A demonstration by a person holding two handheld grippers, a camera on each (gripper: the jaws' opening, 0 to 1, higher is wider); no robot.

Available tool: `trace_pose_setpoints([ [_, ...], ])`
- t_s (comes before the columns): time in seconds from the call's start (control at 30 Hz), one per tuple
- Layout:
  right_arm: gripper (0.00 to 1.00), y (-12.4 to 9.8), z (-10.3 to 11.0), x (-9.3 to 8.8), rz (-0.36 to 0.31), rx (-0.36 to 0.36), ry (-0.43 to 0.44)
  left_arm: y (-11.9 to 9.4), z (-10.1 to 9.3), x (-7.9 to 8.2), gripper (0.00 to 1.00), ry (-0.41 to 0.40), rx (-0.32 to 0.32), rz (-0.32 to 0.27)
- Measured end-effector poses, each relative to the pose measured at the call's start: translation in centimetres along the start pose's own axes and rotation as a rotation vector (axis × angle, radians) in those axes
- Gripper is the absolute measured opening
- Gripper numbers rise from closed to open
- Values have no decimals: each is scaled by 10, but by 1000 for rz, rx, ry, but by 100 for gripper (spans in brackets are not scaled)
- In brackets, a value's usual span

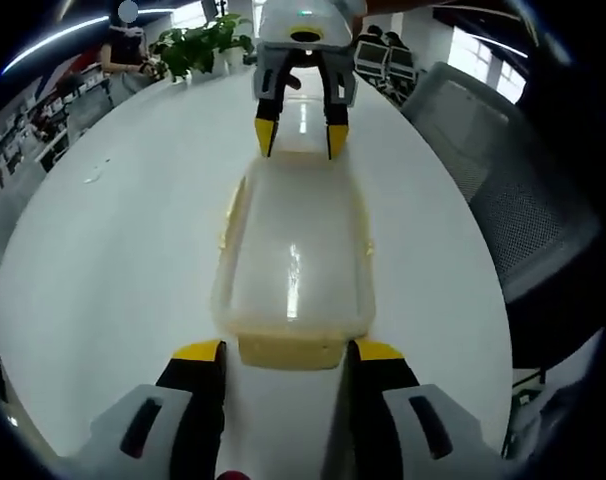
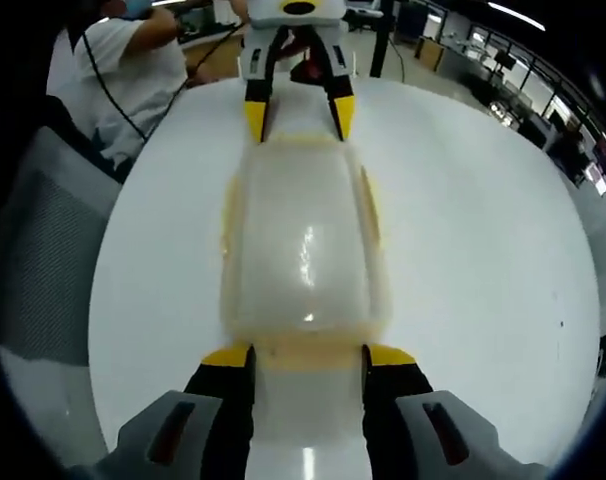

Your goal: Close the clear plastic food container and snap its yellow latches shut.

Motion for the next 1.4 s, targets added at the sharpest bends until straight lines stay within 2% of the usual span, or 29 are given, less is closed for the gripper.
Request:
trace_pose_setpoints([
  [0.27,41,0,-2,1,3,17,3,1,-1,0,39,13,-32,6],
  [0.57,40,0,-2,0,9,16,2,2,-1,1,39,20,-34,4],
  [0.9,40,2,-1,4,54,28,-19,5,-2,5,40,32,-44,59],
  [1.13,40,2,0,3,52,25,-21,4,-3,3,39,30,-42,42],
  [1.27,40,5,0,6,78,24,-11,4,-3,1,39,33,-43,37],
  [1.3,40,5,0,5,84,34,-35,3,-4,1,39,35,-44,30],
  [1.4,40,4,-1,5,82,36,-32,2,-4,0,39,26,-39,9],
])
Point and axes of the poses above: the point that each gripper's makers call its tool centre point, and the gripper's own axes: y roughly forward along the fingers, z roughly to its left, x roughly out of its top, the point moved 8 cm from there along -y, roughly backward along the fingers, and after that the axes turned 12 degrees about -z, right-handed, at the moved point
